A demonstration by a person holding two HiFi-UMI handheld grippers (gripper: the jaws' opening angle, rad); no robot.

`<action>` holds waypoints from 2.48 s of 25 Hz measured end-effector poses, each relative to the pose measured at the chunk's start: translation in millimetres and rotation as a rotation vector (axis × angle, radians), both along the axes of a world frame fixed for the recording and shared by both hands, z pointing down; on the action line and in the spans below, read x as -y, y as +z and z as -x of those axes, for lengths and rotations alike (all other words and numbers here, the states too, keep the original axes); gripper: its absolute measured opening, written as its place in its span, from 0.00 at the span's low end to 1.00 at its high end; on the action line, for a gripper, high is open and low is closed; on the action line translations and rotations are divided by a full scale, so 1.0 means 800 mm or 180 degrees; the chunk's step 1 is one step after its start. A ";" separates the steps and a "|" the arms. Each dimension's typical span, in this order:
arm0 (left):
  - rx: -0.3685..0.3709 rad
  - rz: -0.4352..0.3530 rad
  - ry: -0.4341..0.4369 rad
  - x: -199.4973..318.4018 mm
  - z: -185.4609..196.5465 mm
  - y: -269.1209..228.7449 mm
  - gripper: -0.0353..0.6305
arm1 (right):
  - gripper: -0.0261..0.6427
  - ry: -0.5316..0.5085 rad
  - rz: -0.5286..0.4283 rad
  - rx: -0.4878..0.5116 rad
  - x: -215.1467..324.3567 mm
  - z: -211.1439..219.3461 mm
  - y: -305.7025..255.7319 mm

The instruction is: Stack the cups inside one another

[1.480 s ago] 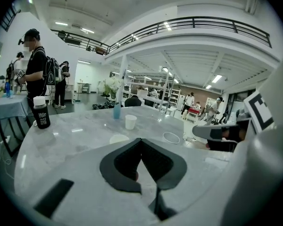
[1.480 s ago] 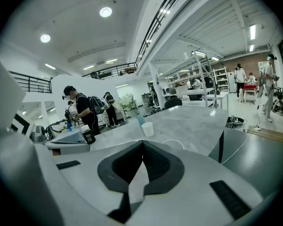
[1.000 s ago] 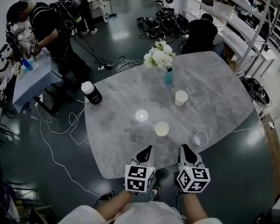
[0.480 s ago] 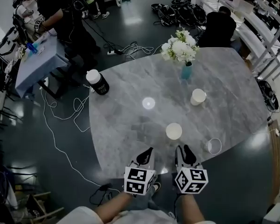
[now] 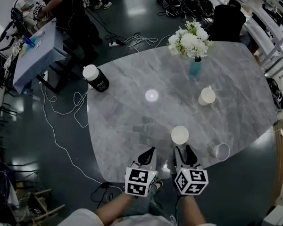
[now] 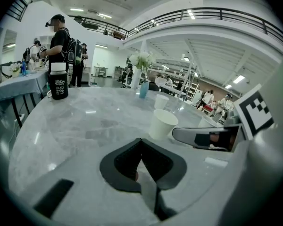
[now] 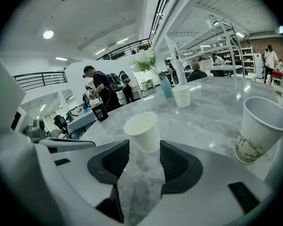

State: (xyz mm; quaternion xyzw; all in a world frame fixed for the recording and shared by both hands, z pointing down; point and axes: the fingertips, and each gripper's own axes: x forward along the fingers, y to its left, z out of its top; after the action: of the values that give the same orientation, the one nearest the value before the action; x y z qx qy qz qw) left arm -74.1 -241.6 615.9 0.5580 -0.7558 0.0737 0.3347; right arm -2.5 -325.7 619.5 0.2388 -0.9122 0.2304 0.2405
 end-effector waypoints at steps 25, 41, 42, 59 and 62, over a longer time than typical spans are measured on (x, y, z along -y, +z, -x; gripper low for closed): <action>-0.0142 0.0181 -0.0094 0.018 0.036 0.050 0.05 | 0.36 -0.0107 -0.0214 -0.0319 0.027 0.044 0.042; -0.0117 0.0203 -0.0031 0.026 0.032 0.049 0.05 | 0.36 -0.0056 -0.0264 -0.0224 0.031 0.041 0.031; -0.0114 0.0198 -0.0024 0.027 0.030 0.048 0.05 | 0.36 -0.0056 -0.0267 -0.0214 0.031 0.040 0.029; -0.0010 0.0088 0.0264 0.039 -0.023 0.008 0.05 | 0.36 0.0116 -0.0264 -0.0065 0.025 -0.013 -0.024; 0.0020 0.0022 0.0308 0.044 -0.032 -0.008 0.05 | 0.36 0.0159 -0.0306 -0.0021 0.026 -0.021 -0.040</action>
State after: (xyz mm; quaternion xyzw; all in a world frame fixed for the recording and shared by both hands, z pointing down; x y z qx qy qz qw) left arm -48.4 -277.2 609.6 0.5925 -0.7287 0.0941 0.3303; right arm 14.1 -346.2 587.8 0.2735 -0.9152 0.1915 0.2258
